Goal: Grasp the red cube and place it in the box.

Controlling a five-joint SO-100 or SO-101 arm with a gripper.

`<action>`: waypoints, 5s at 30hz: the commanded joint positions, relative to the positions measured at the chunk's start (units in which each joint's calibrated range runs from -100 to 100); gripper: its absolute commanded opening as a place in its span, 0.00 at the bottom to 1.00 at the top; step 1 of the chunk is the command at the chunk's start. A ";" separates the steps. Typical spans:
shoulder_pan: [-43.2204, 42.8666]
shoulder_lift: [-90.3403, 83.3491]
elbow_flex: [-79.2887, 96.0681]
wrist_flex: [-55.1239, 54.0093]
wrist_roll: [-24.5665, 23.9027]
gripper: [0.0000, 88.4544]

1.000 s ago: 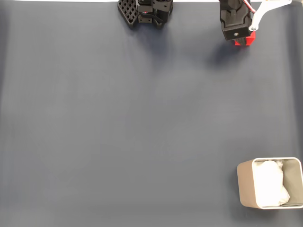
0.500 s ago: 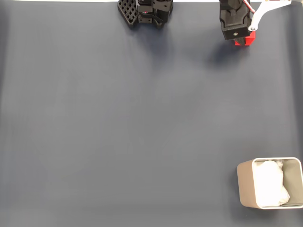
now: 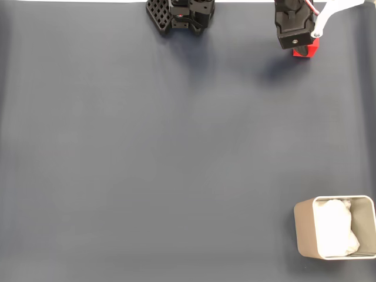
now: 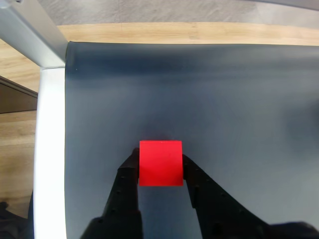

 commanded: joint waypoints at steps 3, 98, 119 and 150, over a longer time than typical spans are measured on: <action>0.04 -0.16 -3.59 -0.19 -0.39 0.03; 36.69 27.83 -67.28 9.89 -2.49 0.00; 40.39 40.22 -84.15 9.73 -2.93 0.00; 38.18 53.92 -98.94 9.23 -3.81 0.00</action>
